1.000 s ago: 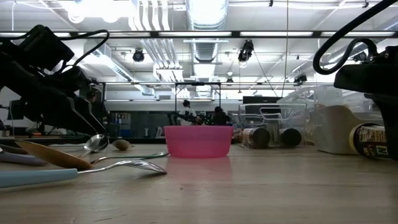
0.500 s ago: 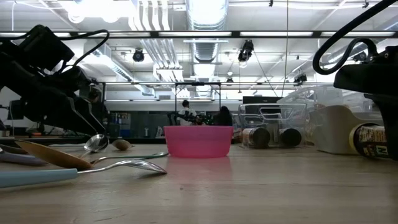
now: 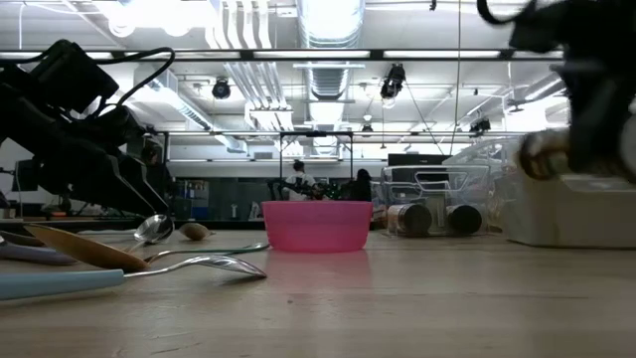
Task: Pick & Place Food Item
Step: Put the yellow seasoning can into the transparent bin
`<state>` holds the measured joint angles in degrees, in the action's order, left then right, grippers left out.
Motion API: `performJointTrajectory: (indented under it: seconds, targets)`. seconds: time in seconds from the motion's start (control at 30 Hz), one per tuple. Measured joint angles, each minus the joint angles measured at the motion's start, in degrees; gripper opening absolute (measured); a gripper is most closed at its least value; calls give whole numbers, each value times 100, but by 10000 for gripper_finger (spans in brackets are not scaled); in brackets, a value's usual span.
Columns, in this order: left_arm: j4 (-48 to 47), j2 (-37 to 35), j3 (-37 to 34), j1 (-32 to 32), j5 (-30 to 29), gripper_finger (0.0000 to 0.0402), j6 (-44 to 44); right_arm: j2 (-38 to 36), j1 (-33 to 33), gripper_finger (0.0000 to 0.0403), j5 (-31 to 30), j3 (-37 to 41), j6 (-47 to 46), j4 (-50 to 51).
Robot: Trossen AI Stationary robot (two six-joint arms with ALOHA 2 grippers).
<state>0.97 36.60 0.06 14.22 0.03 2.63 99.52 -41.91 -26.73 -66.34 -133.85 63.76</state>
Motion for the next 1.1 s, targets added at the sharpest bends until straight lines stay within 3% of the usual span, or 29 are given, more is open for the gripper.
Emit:
performJointTrajectory:
  seconds: [0.23, 0.5, 0.67, 0.83, 0.97, 1.1]
  targets:
    - [-1, 0, 2, 0, 0, 396, 0, -525, 258, 212, -1195, -71, 919, 312]
    - [0, 0, 0, 0, 0, 396, 0, -1336, 1281, 212, -1737, -58, 2914, 348]
    - [0, 0, 1, 0, -1, 396, 0, -1728, 2295, 212, -1831, -62, 4288, 84]
    - [0, 0, 2, 0, 1, 396, 0, -1892, 3405, 212, -1763, -62, 5911, -804]
    - [0, 0, -1, 0, 0, 396, 0, -1895, 4282, 212, -1292, -62, 7025, -1536]
    - [0, 0, 2, -2, 1, 396, 0, -1761, 5035, 212, -800, -58, 7475, -1812]
